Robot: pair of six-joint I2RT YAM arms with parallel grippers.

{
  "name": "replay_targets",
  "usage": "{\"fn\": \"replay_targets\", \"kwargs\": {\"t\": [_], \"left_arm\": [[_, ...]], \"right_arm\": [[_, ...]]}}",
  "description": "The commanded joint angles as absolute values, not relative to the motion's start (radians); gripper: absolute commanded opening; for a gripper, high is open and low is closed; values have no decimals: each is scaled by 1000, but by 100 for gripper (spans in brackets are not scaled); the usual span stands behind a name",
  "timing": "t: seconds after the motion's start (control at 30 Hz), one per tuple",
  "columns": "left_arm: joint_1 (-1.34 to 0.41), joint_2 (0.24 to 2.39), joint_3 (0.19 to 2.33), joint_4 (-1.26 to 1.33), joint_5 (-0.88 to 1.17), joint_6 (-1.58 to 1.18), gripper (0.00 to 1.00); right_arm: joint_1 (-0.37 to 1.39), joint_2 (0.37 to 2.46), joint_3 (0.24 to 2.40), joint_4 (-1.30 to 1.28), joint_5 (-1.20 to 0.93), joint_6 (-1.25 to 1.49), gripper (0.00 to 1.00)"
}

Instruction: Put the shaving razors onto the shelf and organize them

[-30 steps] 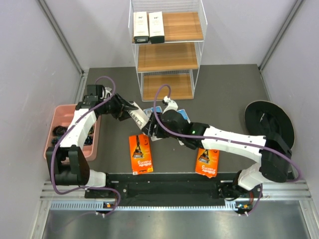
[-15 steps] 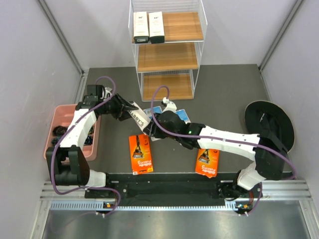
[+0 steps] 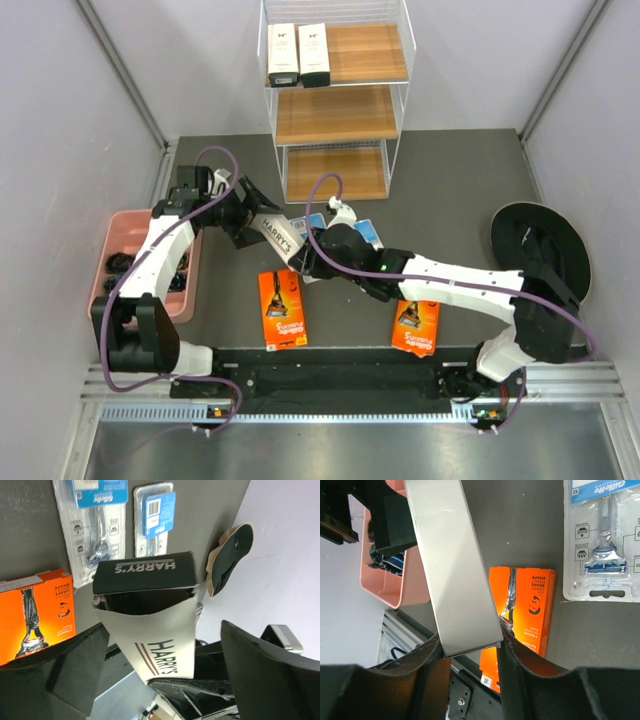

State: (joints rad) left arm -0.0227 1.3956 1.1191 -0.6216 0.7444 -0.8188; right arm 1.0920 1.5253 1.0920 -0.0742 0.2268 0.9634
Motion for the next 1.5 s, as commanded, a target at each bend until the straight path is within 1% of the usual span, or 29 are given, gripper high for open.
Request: {"fn": "replay_targets", "kwargs": {"t": [0.0, 0.17, 0.4, 0.53, 0.8, 1.03, 1.17, 1.3, 1.33, 1.47], "left_arm": [[-25, 1353, 1198, -657, 716, -720, 99], [-25, 1327, 1224, -684, 674, -671, 99], [-25, 1324, 1311, -813, 519, -571, 99], [-25, 1312, 1339, -831, 456, -549, 99], [-25, 1301, 1324, -841, 378, -519, 99], [-25, 1322, 1324, -891, 262, -482, 99], [-31, 1331, 1328, -923, 192, -463, 99], [-73, 1333, 1373, -972, 54, -446, 99], [-89, 1332, 1385, -980, -39, -440, 99], [-152, 1327, 1428, -999, -138, -433, 99]], "right_arm": [[1100, 1454, 1097, -21, 239, 954, 9], [1100, 1434, 1092, -35, 249, 953, 9], [1069, 1410, 1054, -34, 219, 972, 8], [1039, 1348, 993, -18, 193, 1000, 8], [957, 1172, 933, -101, 176, 1002, 8], [907, 1059, 992, -173, 143, 1003, 8], [865, 1029, 1020, -147, 83, 1037, 8], [836, 1017, 1060, -146, 35, 1049, 8], [835, 1017, 1072, -152, 32, 1045, 8], [830, 1020, 1124, -170, 32, 1032, 8]]}}
